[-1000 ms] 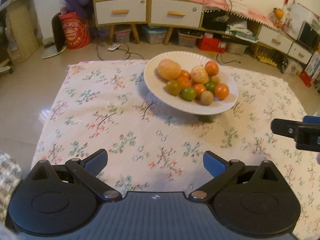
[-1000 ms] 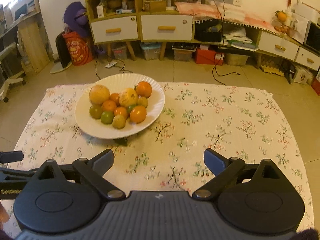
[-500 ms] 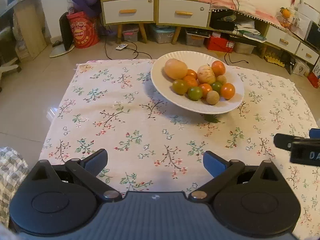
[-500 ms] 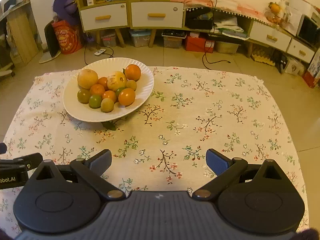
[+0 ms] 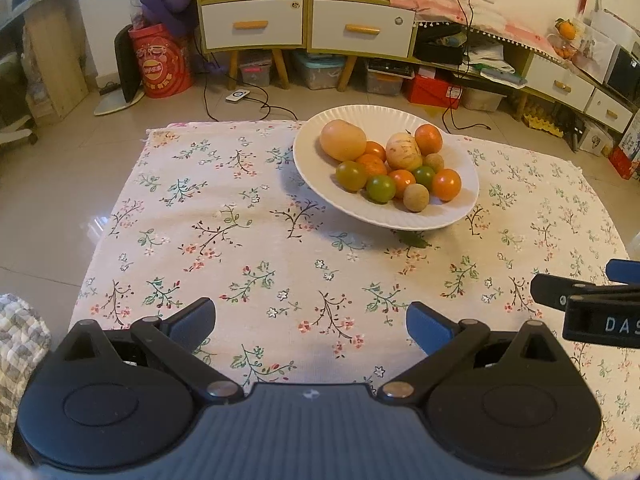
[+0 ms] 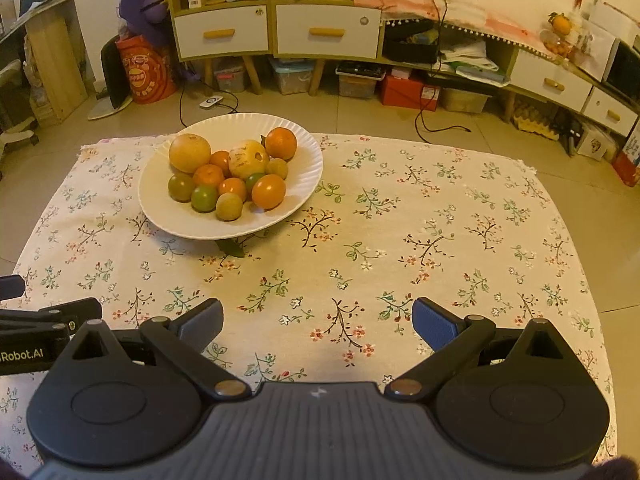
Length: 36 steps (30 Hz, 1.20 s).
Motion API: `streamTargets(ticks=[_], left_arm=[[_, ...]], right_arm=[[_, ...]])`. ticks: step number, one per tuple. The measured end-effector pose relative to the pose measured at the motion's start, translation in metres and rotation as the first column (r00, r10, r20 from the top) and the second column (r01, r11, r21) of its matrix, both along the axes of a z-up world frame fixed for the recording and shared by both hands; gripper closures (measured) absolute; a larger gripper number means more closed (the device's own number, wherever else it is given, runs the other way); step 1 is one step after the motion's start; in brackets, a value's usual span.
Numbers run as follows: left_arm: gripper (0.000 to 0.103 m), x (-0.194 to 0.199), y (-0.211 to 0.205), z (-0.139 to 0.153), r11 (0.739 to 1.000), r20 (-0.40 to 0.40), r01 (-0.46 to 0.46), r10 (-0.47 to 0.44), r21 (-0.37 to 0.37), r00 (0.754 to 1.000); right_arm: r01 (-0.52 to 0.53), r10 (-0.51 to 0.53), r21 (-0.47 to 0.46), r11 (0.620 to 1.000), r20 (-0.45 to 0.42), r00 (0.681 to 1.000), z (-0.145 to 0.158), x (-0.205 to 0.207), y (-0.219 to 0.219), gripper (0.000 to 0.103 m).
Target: Organize fruits
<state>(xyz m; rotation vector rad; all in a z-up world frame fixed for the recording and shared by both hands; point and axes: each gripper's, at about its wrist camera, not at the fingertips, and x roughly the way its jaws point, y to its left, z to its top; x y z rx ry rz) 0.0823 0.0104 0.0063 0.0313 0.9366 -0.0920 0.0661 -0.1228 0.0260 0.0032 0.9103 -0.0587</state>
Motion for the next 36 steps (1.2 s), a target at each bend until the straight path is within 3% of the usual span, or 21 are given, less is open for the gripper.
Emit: streamTargets(ticks=[36], left_arm=[[0.017, -0.0034, -0.0061, -0.0036, 1.0, -0.009, 0.027, -0.027, 0.002, 1.0]], right_arm=[[-0.012, 0.012, -0.003, 1.0, -0.002, 1.0, 0.0, 0.0004, 0.0044, 0.002]])
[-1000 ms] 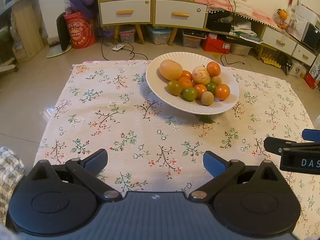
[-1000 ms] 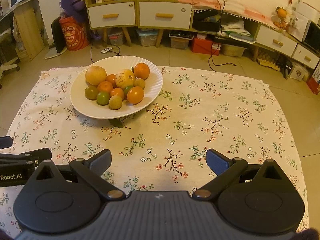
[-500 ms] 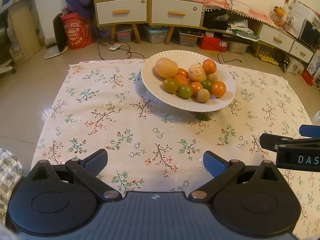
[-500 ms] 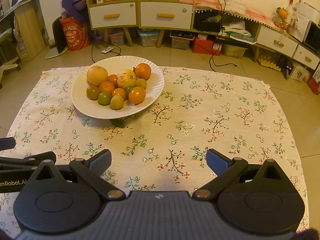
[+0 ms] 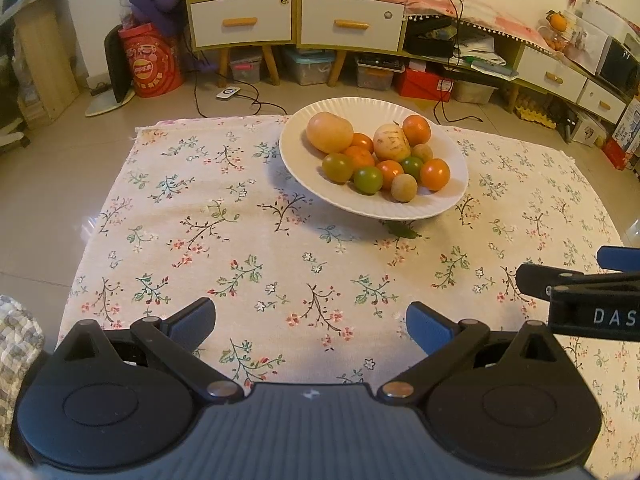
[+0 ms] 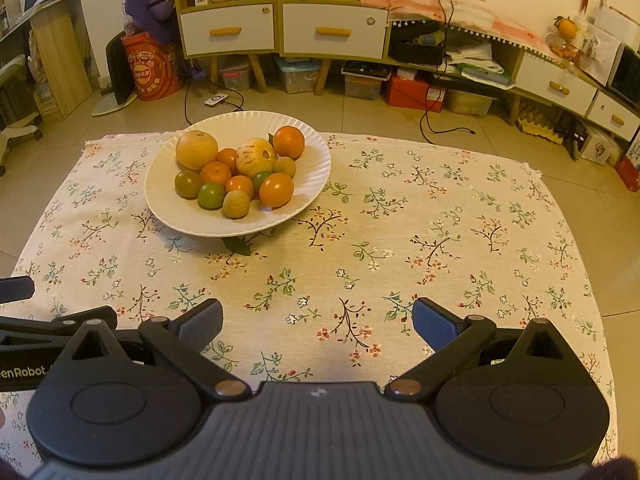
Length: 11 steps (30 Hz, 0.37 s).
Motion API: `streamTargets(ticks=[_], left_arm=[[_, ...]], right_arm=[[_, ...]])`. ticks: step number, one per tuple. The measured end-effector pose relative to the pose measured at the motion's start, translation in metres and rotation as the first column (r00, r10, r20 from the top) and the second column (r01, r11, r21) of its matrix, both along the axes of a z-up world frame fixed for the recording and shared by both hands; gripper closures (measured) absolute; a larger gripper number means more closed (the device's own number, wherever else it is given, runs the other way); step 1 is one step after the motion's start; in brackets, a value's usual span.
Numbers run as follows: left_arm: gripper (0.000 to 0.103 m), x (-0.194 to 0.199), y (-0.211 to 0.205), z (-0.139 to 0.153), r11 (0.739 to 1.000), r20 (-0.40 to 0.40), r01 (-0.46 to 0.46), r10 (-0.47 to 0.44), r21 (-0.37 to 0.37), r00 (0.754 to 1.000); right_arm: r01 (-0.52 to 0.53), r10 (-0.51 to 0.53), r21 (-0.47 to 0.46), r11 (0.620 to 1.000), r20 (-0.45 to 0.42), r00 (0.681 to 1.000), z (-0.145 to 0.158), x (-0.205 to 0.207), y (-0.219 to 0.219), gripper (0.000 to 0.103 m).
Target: Organize fruits
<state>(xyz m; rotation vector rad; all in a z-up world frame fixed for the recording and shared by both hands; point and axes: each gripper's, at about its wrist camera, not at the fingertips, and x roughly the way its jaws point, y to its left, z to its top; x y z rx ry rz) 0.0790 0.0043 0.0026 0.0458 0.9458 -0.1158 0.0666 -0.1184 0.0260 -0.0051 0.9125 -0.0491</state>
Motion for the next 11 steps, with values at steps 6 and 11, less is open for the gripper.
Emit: streamTargets(ticks=[6, 11], left_arm=[[0.017, -0.0004, -0.0016, -0.001, 1.0, 0.003, 0.002, -0.002, 0.017, 1.0], [0.017, -0.0002, -0.0015, -0.001, 1.0, 0.004, 0.005, -0.005, 0.021, 1.0]], right_arm=[[0.001, -0.001, -0.003, 1.0, 0.002, 1.0, 0.0004, -0.0003, 0.0, 0.002], [0.0, 0.0, -0.009, 1.0, 0.007, 1.0, 0.0001, -0.0007, -0.0006, 0.002]])
